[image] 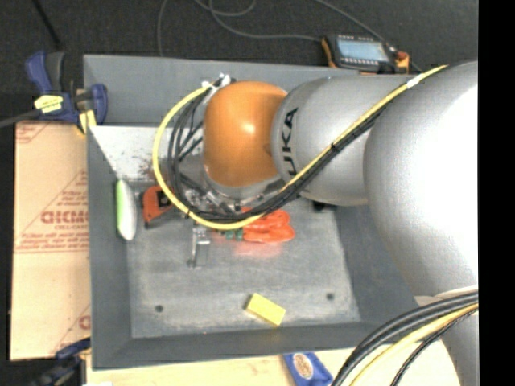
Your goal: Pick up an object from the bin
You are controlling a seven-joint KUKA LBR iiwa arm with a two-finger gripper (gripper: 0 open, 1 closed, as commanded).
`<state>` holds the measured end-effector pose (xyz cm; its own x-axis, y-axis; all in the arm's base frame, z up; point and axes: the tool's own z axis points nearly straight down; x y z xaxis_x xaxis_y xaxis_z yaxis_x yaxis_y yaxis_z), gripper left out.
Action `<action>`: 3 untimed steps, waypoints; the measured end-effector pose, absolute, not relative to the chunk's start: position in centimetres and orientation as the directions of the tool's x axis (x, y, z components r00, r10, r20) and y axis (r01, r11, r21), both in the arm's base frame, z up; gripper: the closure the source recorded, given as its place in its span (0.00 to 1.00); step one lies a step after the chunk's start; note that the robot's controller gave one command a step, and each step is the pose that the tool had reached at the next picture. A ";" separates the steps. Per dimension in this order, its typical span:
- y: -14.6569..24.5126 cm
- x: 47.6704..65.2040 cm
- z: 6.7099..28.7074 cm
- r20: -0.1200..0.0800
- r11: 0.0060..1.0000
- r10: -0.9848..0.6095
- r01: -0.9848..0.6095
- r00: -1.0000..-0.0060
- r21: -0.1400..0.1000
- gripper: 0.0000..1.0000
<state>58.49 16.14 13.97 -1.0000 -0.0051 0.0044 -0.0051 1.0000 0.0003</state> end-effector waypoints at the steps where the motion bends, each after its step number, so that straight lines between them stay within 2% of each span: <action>1: 16.1 58.6 14.5 -0.002 1.000 -0.002 -0.002 -1.000 0.002 0.00; 2: 13.7 63.2 13.7 -0.005 0.999 -0.038 -0.038 -0.999 0.002 0.00; 3: 11.6 63.4 12.9 -0.008 1.000 -0.012 -0.012 -1.000 0.001 0.00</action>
Offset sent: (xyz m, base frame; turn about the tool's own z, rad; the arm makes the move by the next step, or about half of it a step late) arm 0.0663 -0.0373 -0.0100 -0.0456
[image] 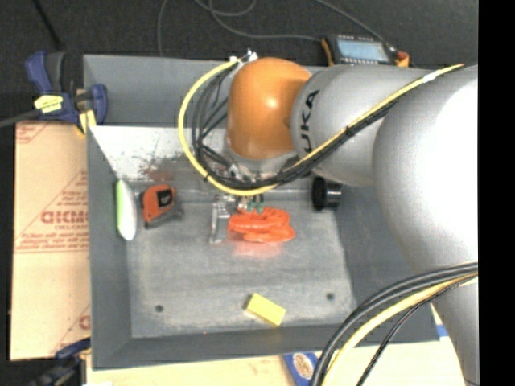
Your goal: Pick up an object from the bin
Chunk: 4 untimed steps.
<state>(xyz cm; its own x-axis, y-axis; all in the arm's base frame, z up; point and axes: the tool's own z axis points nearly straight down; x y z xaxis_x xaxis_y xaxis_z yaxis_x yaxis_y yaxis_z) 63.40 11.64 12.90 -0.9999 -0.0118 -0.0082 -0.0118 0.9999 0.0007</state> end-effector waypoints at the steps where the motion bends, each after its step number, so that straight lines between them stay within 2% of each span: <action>1: 7.8 60.5 11.4 -0.003 0.995 -0.102 -0.102 -0.995 0.000 0.00; 2: 3.3 65.0 7.4 -0.004 0.997 -0.081 -0.081 -0.997 0.001 1.00; 3: 3.3 65.0 7.4 -0.004 0.997 -0.081 -0.081 -0.997 0.001 1.00; 4: 3.4 64.6 12.0 0.004 0.996 -0.086 -0.086 -0.996 0.001 1.00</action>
Offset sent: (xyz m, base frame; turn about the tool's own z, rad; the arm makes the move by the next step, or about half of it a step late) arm 0.0151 -0.0826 -0.0555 -0.0744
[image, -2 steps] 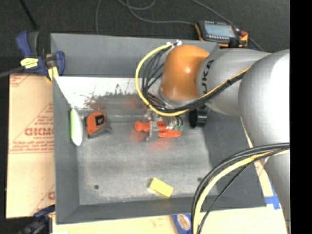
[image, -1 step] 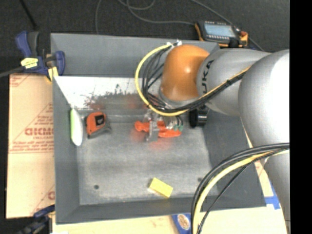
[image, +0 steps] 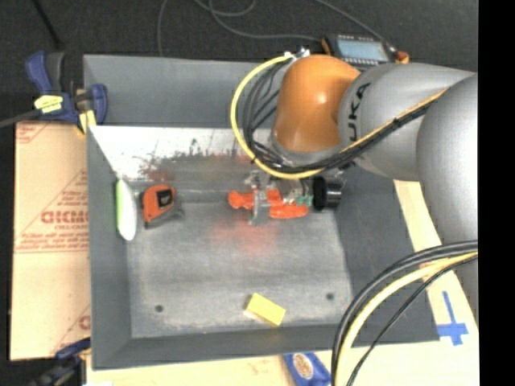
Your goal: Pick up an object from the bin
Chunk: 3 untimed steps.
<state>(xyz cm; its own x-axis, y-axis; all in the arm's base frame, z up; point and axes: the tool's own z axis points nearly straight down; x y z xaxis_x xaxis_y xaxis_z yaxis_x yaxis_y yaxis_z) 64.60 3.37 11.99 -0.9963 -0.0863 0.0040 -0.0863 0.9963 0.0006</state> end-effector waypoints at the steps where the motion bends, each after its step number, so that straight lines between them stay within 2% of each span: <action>1: 0.4 62.6 16.2 -0.004 0.995 -0.097 -0.097 -0.995 0.000 1.00; 2: 2.3 62.0 19.5 -0.003 0.996 -0.085 -0.085 -0.996 -0.004 1.00; 3: 3.8 62.0 24.3 0.000 0.990 -0.138 -0.138 -0.990 0.004 1.00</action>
Offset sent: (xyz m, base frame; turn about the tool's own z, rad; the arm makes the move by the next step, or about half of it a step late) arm -0.0300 0.0414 0.1049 -0.0070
